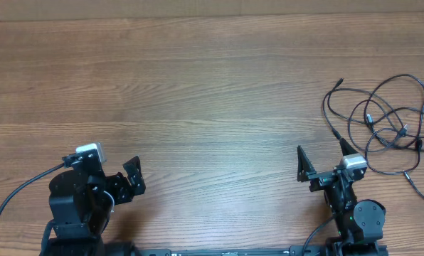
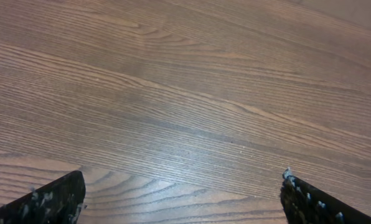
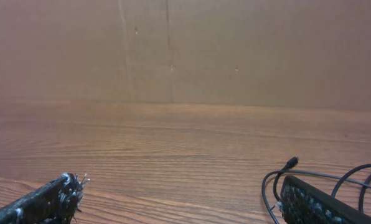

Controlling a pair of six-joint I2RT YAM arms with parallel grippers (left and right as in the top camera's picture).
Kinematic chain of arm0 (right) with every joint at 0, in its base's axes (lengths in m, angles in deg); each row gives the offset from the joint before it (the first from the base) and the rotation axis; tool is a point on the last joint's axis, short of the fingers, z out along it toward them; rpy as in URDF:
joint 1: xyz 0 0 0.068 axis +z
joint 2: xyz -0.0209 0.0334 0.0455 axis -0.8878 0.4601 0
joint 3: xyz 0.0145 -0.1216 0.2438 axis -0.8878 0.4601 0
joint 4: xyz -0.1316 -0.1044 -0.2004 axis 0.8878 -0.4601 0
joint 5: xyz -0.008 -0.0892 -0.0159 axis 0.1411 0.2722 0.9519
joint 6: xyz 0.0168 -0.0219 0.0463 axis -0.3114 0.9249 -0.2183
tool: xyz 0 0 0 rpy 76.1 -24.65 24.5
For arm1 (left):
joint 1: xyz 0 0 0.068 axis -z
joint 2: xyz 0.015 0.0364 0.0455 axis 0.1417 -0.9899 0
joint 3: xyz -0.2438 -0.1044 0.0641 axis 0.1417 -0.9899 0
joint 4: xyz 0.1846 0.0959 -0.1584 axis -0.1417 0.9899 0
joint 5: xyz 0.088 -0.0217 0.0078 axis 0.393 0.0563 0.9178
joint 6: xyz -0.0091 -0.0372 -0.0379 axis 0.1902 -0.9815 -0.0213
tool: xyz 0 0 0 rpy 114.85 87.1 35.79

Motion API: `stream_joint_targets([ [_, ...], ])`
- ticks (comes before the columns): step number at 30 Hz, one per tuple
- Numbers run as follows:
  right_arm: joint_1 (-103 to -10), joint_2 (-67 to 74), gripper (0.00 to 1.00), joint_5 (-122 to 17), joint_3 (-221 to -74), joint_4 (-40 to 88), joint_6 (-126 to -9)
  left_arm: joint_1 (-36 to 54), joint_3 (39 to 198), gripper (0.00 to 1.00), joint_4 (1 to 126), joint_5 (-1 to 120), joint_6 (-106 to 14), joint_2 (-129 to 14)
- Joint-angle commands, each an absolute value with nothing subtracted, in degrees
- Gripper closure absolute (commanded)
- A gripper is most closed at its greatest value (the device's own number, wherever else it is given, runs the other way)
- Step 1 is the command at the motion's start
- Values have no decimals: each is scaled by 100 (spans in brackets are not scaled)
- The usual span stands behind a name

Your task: Untangle cables

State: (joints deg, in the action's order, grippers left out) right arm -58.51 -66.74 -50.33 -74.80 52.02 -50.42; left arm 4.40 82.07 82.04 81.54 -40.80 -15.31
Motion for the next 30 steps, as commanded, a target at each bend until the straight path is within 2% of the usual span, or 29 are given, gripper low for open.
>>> stream_joint_targets([
  [1,-5894,-6726,0,-5024,-7418,5228,-4998,444,8183,0,8217,8139,-4121,-1518],
  [24,-5894,-6726,0,-5024,-7418,5228,-4998,444,8183,0,8215,8139,-4121,-1518],
  [30,-5894,-6726,0,-5024,-7418,5228,-4998,661,8078,0,8536,8240,-4117,-937],
])
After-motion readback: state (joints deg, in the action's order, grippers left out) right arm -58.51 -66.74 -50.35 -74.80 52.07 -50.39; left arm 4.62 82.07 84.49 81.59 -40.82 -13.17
